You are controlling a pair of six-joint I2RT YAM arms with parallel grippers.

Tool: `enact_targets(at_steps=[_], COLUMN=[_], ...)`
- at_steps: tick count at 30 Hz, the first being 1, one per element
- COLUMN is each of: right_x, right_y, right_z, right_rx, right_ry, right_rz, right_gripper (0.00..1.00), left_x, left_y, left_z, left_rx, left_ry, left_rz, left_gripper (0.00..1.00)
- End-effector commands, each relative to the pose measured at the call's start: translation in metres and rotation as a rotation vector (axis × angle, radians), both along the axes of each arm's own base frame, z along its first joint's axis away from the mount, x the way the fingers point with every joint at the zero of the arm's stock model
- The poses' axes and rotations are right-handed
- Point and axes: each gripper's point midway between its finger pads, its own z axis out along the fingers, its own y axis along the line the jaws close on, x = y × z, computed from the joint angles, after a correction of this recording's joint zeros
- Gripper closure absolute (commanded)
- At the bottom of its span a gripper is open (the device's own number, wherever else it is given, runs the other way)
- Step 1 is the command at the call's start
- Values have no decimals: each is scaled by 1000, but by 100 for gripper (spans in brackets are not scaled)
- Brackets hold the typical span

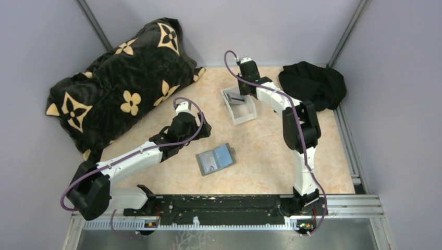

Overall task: Put the credit cards into the card holder
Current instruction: Pick up the credit card from the storage box.

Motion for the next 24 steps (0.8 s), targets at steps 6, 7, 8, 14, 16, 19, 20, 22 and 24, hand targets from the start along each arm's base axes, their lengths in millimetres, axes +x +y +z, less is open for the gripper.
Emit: enact_targets(at_steps=[6,7,8,14,16,19,20,22,24], right_x=[5,5,4,-12,-20,-39,-48,-68,-91], right_y=[-7,-8,-8,-10,-10,-7,-6,-2,1], right_z=[41,48,54,89,101,119,123,138,152], right_rx=[-46,-48,-51,-52,-43,-23,-10,47,98], right_ry=[-93,-109,-122,-194,-216,-239,-241,-243,-240], right_rz=[-23,-24,-24,-24,-22,-10,-1,27,65], right_gripper=[100,100,100,100,100,100,100,100,100], left_x=[7,8,9,10,10,6,4,-1,-6], left_y=[-1,0,-1,-1,-2,-3,-4,-8,-12], left_z=[15,16,19,32,39,48,52,59,68], left_rx=[-30,-33,-38,-77,-98,-127,-140,-167,-188], left_ry=[-55,-61,-71,-126,-146,-178,-193,-225,-263], left_rz=[7,9,9,2,-4,-26,-39,-80,-130], left_gripper=[11,11,11,11,11,11,11,11,11])
